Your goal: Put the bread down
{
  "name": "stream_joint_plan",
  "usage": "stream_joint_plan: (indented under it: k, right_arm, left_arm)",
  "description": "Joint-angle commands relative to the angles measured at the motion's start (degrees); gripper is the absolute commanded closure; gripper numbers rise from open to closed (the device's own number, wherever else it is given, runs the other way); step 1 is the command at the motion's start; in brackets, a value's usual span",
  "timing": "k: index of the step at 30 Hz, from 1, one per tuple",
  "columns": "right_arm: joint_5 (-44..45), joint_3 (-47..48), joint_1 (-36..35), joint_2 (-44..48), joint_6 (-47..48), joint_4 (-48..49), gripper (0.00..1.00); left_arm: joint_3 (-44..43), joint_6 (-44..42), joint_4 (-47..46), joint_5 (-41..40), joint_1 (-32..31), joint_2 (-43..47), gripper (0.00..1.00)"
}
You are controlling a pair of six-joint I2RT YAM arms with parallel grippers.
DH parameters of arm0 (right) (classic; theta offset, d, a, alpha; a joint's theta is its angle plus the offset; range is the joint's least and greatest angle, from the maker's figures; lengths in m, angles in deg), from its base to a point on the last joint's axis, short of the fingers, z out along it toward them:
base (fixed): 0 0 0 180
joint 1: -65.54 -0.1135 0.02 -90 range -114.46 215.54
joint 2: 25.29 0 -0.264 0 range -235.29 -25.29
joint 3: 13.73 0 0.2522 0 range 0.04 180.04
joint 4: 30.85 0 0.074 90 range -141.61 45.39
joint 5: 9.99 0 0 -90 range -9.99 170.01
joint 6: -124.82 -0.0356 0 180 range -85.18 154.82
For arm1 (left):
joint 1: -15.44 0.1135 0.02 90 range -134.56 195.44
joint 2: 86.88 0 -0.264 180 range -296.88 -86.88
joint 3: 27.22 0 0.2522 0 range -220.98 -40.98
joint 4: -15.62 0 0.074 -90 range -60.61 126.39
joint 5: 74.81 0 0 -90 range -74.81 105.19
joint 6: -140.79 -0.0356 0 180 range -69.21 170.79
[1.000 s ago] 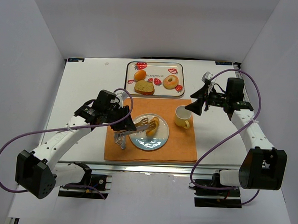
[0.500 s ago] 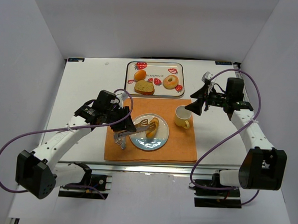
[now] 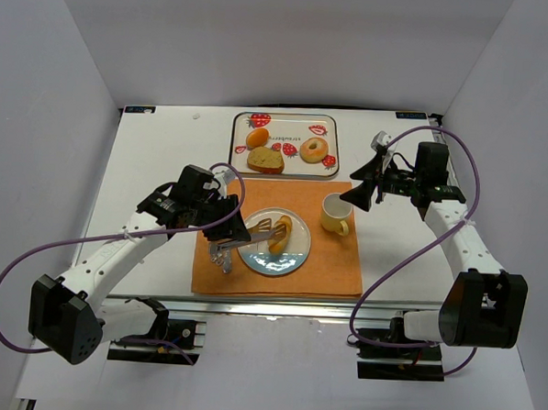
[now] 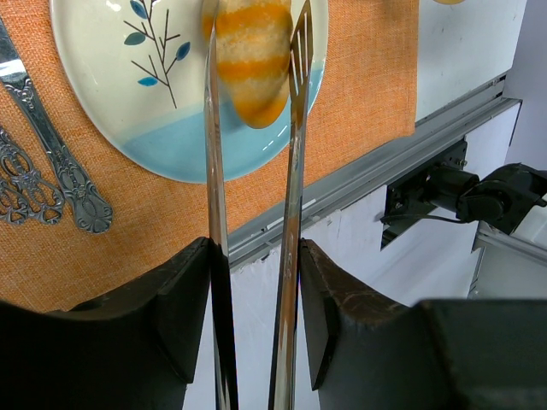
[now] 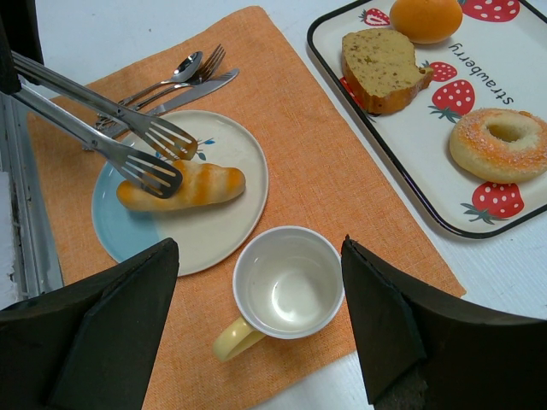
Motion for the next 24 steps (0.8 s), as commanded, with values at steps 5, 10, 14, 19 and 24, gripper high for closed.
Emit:
stream_joint_plan:
  k: [5,10,14,19,24]
  right_arm:
    - [-1.64,1.44,0.32,0.37,-0.03,0.80,0.19]
    - [-1.64,1.44,0.32,0.46,-0.03,0.71,0.19]
    - [-1.64,1.44,0.33,0.46,-0.03,0.71,0.19]
    - [-1.73,1.44,0.33,0.46,-0.12,0.71,0.19]
    - [-1.73,1.44,0.32,0.46,-0.12,0.71,0.19]
  left_arm:
    - [-2.43,-0.63,-0.45,1.52,-0.31,1.11,0.45]
    - [-2.52,-0.63,-0.36,1.61,-0.31,1.11,0.45]
    - [-2.60,-0.63,-0.36,1.79,-0.31,1.11,0.44]
    - [-2.78,-0.63,-0.36,1.96,-0.31,1.11,0.44]
    - [-3.13,-0.72,-0.01,1.96,-0.40,0.93,0.44]
